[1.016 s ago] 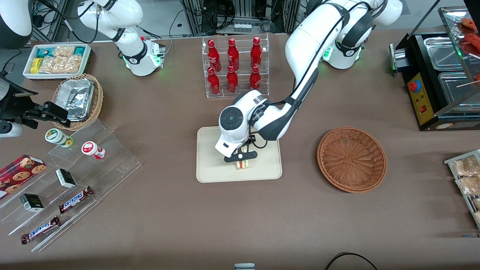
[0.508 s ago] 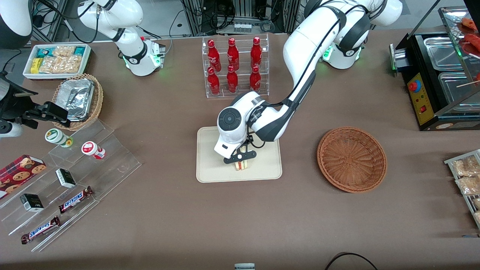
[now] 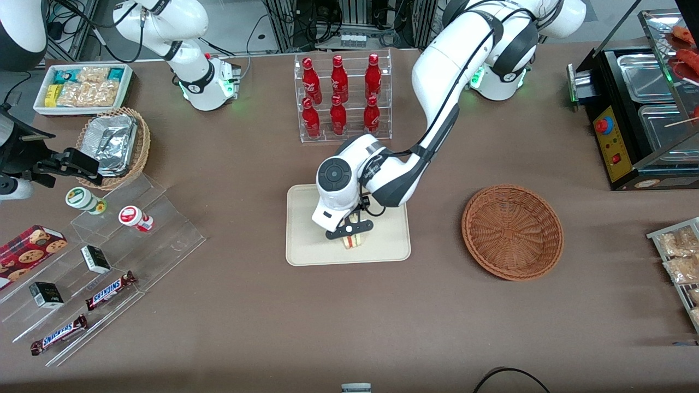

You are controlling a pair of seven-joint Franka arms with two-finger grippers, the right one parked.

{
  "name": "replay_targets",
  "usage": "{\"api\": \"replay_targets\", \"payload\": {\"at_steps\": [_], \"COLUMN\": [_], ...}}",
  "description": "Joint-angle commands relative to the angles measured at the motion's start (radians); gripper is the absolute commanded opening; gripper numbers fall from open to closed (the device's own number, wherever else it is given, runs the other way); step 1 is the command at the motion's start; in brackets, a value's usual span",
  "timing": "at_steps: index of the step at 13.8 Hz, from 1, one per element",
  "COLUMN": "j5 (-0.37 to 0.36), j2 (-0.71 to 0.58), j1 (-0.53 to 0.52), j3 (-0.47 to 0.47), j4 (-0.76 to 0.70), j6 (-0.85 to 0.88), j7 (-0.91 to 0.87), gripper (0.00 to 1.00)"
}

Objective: Place sandwich from basket to tray
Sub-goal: 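Open the left gripper to set the sandwich on the tray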

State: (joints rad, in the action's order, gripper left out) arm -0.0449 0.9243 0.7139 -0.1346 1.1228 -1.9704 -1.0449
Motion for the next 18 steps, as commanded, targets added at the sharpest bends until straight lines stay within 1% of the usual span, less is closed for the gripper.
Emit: {"api": "replay_targets", "payload": {"at_steps": [1,2,5,7,10,12,14,15,16,17,18], "j5": [0.000,0.000,0.033,0.025,0.022,0.022,0.019,0.019,0.022,0.022,0.020], "j2": [-0.044,-0.073,-0.143,-0.182,-0.219,-0.249,-0.284,-0.291,-0.304,-0.311,-0.330], "j1": [0.009,0.007,0.001,-0.001,-0.033,-0.071,-0.111,-0.135,-0.181,-0.218,-0.243], "j3": [0.006,0.006,0.010,0.016,0.020,0.020,0.020,0.021,0.020,0.018,0.019], "j4": [-0.018,-0.017,-0.017,-0.017,-0.012,-0.014,-0.003,-0.001,0.000,0.006,0.018], "j6": [0.056,0.074,0.120,0.148,0.200,0.252,0.277,0.312,0.347,0.373,0.399], "j7": [-0.026,-0.024,-0.014,-0.006,0.141,0.205,0.345,0.355,0.373,0.409,0.490], "gripper": [1.00,1.00,1.00,1.00,1.00,1.00,1.00,1.00,1.00,1.00,1.00]}}
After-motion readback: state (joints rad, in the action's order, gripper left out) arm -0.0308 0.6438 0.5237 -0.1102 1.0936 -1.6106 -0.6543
